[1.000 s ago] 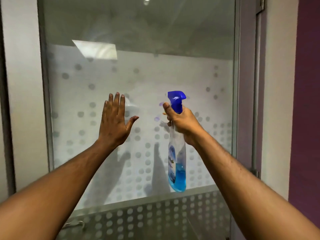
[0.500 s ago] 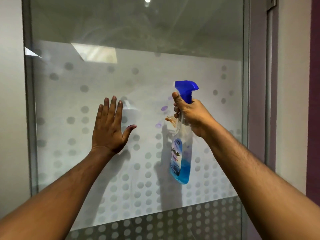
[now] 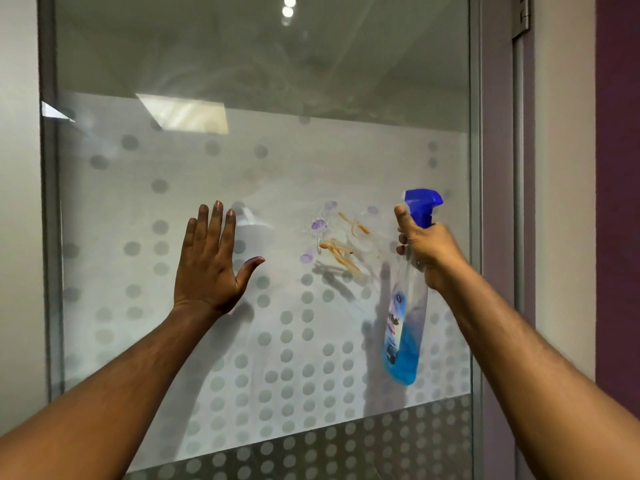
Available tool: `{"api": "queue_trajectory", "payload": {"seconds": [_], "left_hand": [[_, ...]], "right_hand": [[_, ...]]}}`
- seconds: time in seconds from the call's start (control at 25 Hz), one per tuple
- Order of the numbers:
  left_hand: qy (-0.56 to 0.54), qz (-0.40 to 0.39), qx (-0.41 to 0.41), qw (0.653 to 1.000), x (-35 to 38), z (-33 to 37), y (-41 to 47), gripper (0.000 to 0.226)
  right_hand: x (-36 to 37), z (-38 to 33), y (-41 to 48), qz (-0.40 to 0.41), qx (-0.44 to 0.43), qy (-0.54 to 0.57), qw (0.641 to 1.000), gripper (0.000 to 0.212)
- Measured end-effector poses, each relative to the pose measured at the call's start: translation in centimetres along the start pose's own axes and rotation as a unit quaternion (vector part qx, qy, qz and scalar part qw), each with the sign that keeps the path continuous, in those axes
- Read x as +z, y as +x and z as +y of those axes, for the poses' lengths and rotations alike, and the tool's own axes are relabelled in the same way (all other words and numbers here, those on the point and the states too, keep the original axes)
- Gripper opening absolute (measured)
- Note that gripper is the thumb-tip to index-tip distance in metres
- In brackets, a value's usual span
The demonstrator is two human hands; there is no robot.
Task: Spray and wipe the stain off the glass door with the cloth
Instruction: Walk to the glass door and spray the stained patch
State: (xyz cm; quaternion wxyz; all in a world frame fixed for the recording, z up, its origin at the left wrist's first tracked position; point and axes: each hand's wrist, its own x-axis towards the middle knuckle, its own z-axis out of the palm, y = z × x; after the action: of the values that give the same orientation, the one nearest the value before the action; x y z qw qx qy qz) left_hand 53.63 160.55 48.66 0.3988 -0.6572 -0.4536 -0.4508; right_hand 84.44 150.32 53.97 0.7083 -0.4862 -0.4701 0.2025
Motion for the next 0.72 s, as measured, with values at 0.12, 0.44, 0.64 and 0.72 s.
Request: {"api": "queue_trajectory", "payload": {"seconds": [0.12, 0.44, 0.64, 0.72], "left_hand": [[0.015, -0.011, -0.002, 1.000, 0.2, -0.1, 0.0, 0.088], [0.037, -0.064, -0.005, 0.997, -0.6, 0.1, -0.2, 0.092], [0.023, -0.103, -0.019, 0.994, -2.1, 0.4, 0.1, 0.093], [-0.016, -0.113, -0.045, 0.993, -3.1, 0.9, 0.1, 0.094]], "right_hand": [[0.6, 1.7, -1.5, -0.060, -0.021, -0.016, 0.998, 0.042], [3.2, 3.7, -5.2, -0.162, -0.022, 0.007, 0.987, 0.045], [3.2, 4.4, -6.8, -0.179, -0.083, -0.036, 0.980, 0.032], [3.4, 5.1, -7.7, -0.204, -0.108, -0.051, 0.972, 0.030]]}}
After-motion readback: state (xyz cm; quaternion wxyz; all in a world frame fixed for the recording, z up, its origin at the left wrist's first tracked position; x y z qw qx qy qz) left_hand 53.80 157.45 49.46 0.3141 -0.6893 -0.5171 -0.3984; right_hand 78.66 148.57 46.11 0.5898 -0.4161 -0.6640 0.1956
